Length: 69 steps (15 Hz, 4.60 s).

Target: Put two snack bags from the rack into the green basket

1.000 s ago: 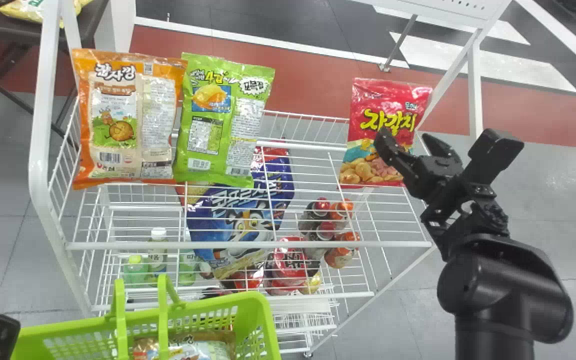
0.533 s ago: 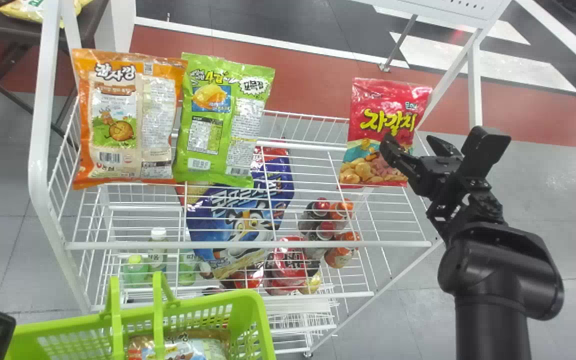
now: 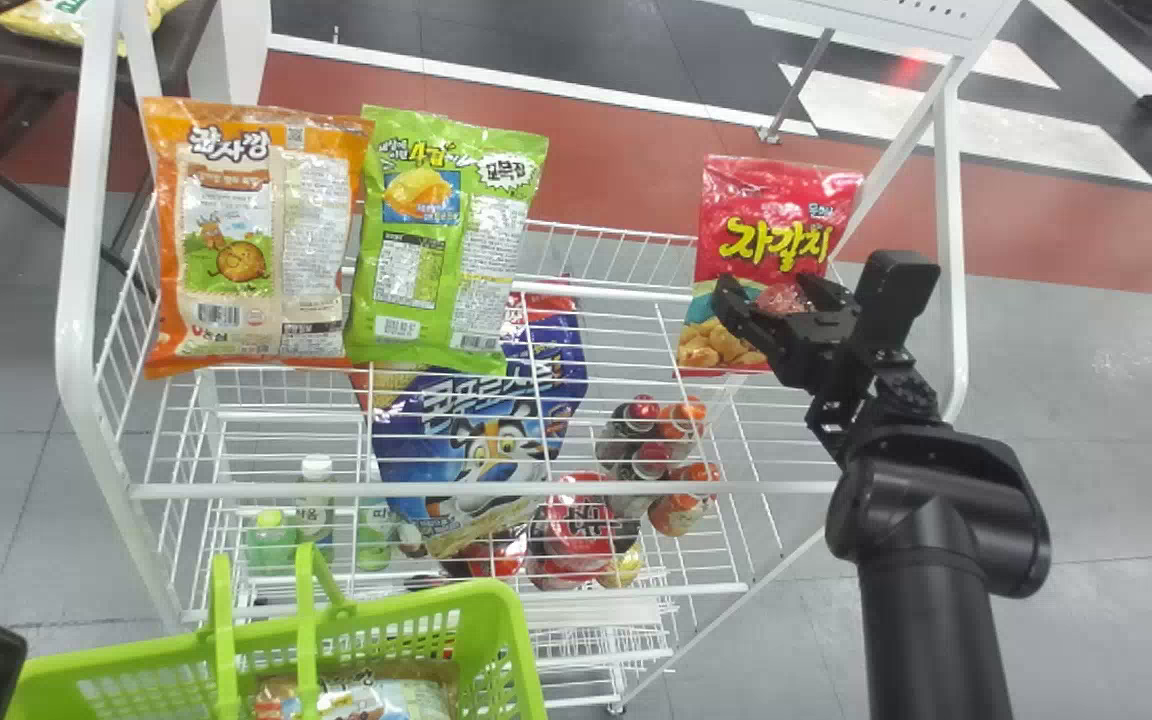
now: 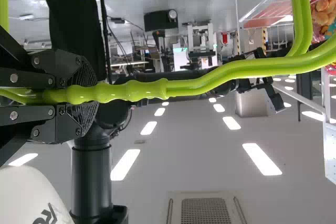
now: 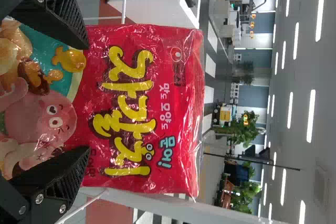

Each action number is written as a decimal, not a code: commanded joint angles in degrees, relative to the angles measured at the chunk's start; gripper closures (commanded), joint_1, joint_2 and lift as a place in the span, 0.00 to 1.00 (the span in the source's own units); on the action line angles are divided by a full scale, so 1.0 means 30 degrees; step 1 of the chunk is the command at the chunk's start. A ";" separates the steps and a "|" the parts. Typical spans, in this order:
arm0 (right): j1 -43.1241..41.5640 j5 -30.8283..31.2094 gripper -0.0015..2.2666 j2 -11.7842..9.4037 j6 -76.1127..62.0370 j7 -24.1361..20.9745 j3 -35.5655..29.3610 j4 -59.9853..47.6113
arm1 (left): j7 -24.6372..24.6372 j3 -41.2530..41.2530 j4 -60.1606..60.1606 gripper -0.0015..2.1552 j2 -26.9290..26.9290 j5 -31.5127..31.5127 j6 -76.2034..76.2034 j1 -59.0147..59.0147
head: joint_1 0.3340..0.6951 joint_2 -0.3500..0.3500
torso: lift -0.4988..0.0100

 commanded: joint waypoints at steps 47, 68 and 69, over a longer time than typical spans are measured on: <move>1.3303 -1.8960 0.99 0.1469 2.5640 -0.3045 0.0742 -1.9941 | 0.0259 0.0355 -0.0940 0.55 -0.0879 -0.0312 0.0023 0.0570 | 1.00 0.12 | 0.97; 1.3420 -1.8345 0.03 0.0678 2.5640 -0.0496 -0.1075 -2.1259 | 0.0288 -0.0026 -0.1790 0.55 -0.1201 -0.0898 0.0023 0.1302 | 1.00 0.00 | 0.97; 1.3449 -1.8287 0.03 0.0942 2.5640 0.0412 -0.1602 -2.1464 | 0.0288 -0.0026 -0.1790 0.55 -0.1231 -0.0956 0.0023 0.1302 | 1.00 0.00 | 0.97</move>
